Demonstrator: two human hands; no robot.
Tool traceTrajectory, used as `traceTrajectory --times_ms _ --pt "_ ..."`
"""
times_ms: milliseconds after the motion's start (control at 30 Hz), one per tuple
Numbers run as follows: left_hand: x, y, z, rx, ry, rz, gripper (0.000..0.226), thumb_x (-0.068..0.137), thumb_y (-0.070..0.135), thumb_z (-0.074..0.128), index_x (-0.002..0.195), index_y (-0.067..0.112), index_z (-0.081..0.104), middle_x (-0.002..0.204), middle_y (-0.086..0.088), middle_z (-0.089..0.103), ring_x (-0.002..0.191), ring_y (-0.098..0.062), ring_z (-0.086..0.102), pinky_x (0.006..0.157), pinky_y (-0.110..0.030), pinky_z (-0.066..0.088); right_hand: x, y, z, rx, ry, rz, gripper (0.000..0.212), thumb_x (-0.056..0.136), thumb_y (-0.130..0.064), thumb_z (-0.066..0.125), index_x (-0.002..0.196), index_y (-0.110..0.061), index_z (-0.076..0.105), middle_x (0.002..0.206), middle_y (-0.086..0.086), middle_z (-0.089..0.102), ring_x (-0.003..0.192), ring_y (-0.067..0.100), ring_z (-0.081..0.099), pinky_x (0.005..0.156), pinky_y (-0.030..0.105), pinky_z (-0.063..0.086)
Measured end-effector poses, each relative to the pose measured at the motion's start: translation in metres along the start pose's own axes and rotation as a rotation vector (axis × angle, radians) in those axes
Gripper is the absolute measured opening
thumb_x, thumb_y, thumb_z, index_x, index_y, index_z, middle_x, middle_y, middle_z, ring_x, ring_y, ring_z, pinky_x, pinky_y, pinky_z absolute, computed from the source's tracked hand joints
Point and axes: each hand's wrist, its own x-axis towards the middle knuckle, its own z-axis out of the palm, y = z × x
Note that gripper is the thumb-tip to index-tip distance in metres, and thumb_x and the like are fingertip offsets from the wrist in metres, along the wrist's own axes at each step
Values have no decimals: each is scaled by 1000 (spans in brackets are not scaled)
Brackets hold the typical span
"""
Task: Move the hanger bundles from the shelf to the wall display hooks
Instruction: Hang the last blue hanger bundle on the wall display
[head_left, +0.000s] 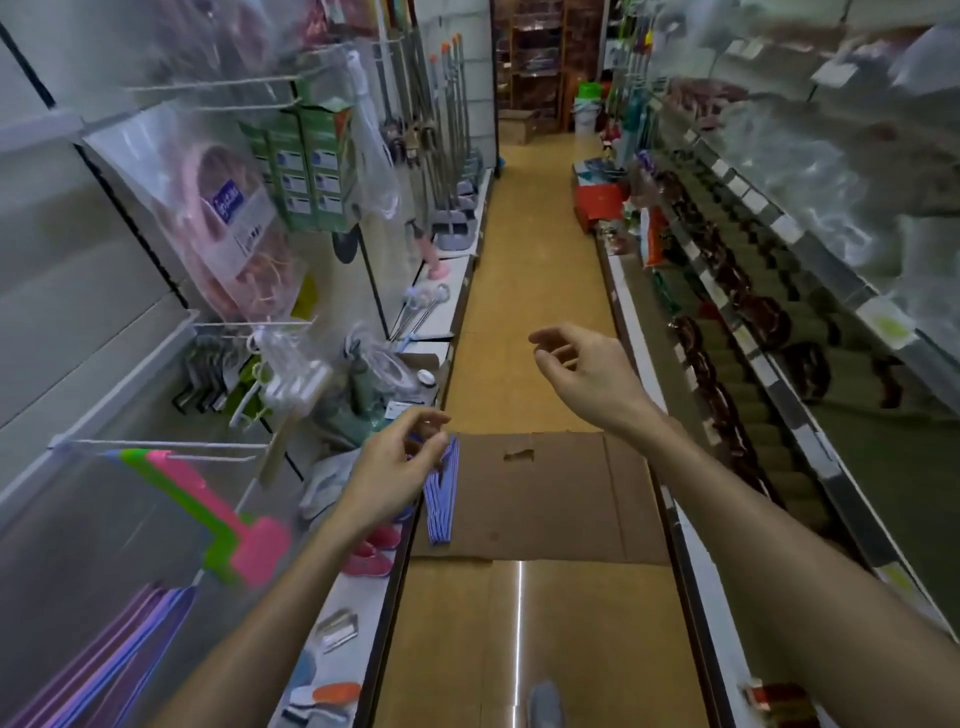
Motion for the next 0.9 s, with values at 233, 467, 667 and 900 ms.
traceTrajectory --times_ms 233,467,667,900 --pt "102 -27 -1 35 53 -101 16 98 13 57 112 17 63 93 3 68 72 -2 70 67 -25 57 112 72 42 -18 -93 15 23 98 -21 57 120 -17 66 103 -9 65 89 4 63 81 30 57" --pt "190 -110 4 23 102 -230 16 96 15 59 107 24 64 94 5 70 83 -20 71 79 -44 58 175 147 110 -21 -214 134 24 98 -19 56 120 -18 65 104 -8 66 90 9 64 84 38 57" --pt "259 -226 34 -87 194 -375 15 96 17 59 106 27 65 100 -2 69 86 -22 70 80 -43 59 204 234 207 -2 -276 233 22 100 -21 55 120 -24 62 102 -11 63 86 0 60 54 12 51" --pt "317 -402 95 -39 127 -447 15 96 16 57 109 22 63 92 2 65 81 -18 69 83 -46 57 208 363 357 4 -281 282 20 97 -17 57 114 -19 67 99 -7 68 87 5 64 72 21 51"
